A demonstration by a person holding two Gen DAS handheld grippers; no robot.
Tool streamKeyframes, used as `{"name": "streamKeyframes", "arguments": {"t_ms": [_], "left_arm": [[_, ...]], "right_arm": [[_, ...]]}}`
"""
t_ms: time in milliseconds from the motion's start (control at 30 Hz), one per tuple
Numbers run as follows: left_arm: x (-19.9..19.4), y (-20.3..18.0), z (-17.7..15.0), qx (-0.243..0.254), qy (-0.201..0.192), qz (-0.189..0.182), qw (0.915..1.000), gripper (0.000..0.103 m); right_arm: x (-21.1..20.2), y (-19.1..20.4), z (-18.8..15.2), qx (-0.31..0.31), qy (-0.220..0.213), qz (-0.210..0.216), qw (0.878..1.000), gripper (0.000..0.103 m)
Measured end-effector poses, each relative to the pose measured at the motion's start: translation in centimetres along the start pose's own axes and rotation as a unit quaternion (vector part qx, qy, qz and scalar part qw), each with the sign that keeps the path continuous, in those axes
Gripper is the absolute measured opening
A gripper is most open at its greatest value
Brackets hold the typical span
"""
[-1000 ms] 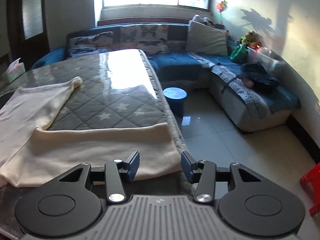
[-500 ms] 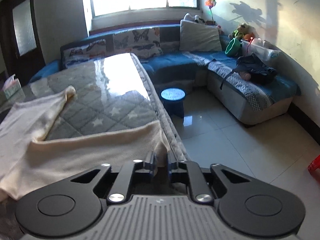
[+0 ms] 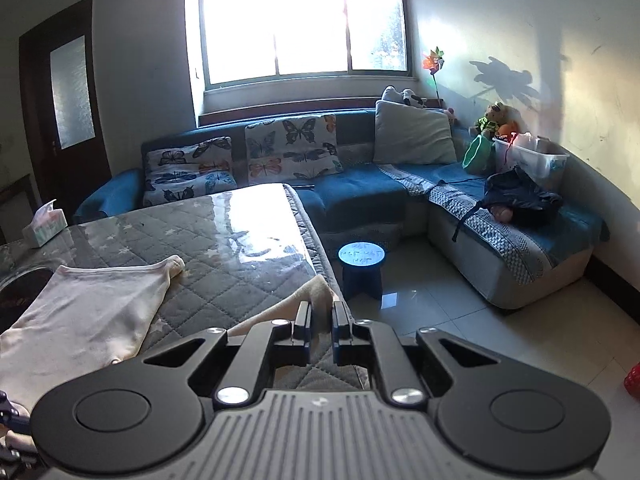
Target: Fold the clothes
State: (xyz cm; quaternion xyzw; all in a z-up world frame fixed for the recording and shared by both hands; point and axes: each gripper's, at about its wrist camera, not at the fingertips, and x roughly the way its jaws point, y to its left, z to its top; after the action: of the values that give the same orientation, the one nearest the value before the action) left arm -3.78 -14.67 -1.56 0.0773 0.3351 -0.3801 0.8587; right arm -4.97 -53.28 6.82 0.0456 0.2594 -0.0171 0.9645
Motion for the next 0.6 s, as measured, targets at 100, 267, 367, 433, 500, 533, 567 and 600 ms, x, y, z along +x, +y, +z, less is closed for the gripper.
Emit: {"name": "streamKeyframes", "arguments": {"t_ms": [100, 267, 367, 433, 500, 533, 567, 600], "left_arm": [[-0.6, -0.2, 0.2, 0.002, -0.013, -0.005, 0.9999, 0.033], [-0.1, -0.6, -0.1, 0.008, -0.007, -0.037, 0.9993, 0.033], [0.2, -0.7, -0.1, 0.001, -0.012, -0.042, 0.999, 0.038], [-0.4, -0.4, 0.1, -0.015, -0.018, -0.049, 0.9985, 0.039], [-1.7, 0.1, 0.2, -0.021, -0.033, -0.046, 0.9981, 0.039], [-2.4, 0.4, 0.2, -0.025, -0.041, -0.041, 0.998, 0.04], [-3.1, 0.9, 0.2, -0.028, -0.049, -0.033, 0.9979, 0.041], [-3.7, 1.4, 0.2, -0.033, -0.056, -0.023, 0.9976, 0.042]], "right_arm": [[-0.1, 0.4, 0.4, -0.004, -0.002, 0.002, 1.0, 0.008], [-0.5, 1.5, 1.3, -0.016, -0.011, 0.012, 1.0, 0.008], [-1.0, 2.4, 2.2, -0.025, -0.02, 0.025, 0.999, 0.008], [-1.6, 3.3, 3.1, -0.034, -0.028, 0.037, 0.998, 0.008], [-2.2, 4.5, 4.2, -0.048, -0.039, 0.053, 0.997, 0.008], [-2.5, 5.3, 4.8, -0.055, -0.045, 0.062, 0.996, 0.008], [-2.8, 6.1, 5.4, -0.063, -0.049, 0.072, 0.994, 0.008], [-3.1, 6.9, 6.0, -0.071, -0.053, 0.082, 0.993, 0.008]]}}
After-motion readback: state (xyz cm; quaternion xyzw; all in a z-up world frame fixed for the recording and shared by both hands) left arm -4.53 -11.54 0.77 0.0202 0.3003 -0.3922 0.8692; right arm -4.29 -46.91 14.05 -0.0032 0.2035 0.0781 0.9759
